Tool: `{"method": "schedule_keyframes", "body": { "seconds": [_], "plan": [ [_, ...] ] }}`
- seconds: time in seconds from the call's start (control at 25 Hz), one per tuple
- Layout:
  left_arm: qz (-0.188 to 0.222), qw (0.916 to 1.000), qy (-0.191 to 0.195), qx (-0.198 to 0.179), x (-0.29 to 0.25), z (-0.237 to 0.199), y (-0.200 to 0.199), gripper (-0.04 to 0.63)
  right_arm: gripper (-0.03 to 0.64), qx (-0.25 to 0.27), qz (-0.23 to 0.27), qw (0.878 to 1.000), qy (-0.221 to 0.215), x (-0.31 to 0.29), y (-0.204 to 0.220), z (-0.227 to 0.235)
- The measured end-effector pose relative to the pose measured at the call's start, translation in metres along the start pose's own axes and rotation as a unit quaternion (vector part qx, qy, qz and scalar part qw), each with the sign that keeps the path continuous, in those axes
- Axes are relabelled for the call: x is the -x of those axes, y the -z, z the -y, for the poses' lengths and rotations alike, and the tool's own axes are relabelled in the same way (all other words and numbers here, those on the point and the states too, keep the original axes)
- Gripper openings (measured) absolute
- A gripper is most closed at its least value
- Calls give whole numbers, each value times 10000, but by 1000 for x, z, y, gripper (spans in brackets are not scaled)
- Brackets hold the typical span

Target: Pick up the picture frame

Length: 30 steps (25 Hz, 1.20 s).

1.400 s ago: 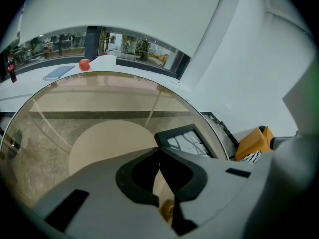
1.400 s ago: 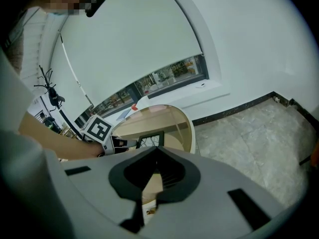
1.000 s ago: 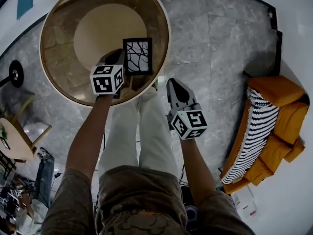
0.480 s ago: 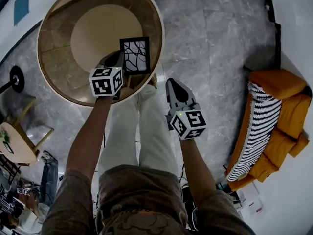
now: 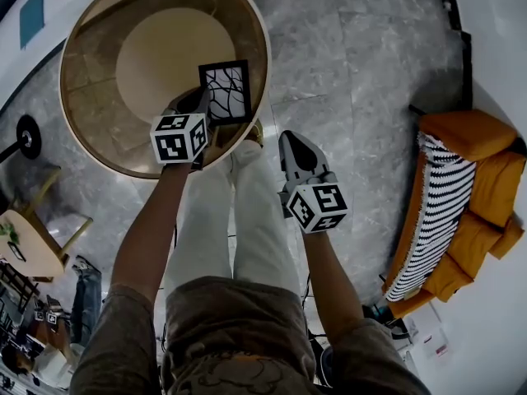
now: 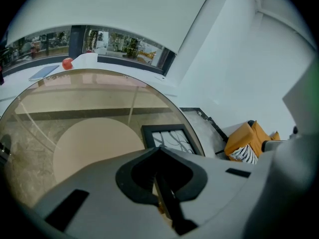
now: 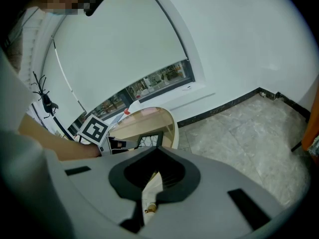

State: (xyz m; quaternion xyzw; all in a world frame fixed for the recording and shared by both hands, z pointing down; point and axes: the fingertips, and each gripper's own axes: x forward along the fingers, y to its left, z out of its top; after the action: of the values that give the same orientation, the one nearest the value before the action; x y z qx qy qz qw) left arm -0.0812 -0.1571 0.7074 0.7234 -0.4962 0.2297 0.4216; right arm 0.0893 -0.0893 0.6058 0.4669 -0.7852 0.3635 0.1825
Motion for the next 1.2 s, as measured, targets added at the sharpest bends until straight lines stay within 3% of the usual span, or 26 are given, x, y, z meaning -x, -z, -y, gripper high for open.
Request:
{"method": "schedule_keyframes", "body": {
  "seconds": [0.24,1.2],
  "plan": [
    [-161,9994,250,-165,-8,23,10,17,17,-41,5,10000,10,1,0,2],
    [-180,9987,363,-305,-18,34,4,17,18,-155,-24,9999,25,1,1,15]
  ]
}}
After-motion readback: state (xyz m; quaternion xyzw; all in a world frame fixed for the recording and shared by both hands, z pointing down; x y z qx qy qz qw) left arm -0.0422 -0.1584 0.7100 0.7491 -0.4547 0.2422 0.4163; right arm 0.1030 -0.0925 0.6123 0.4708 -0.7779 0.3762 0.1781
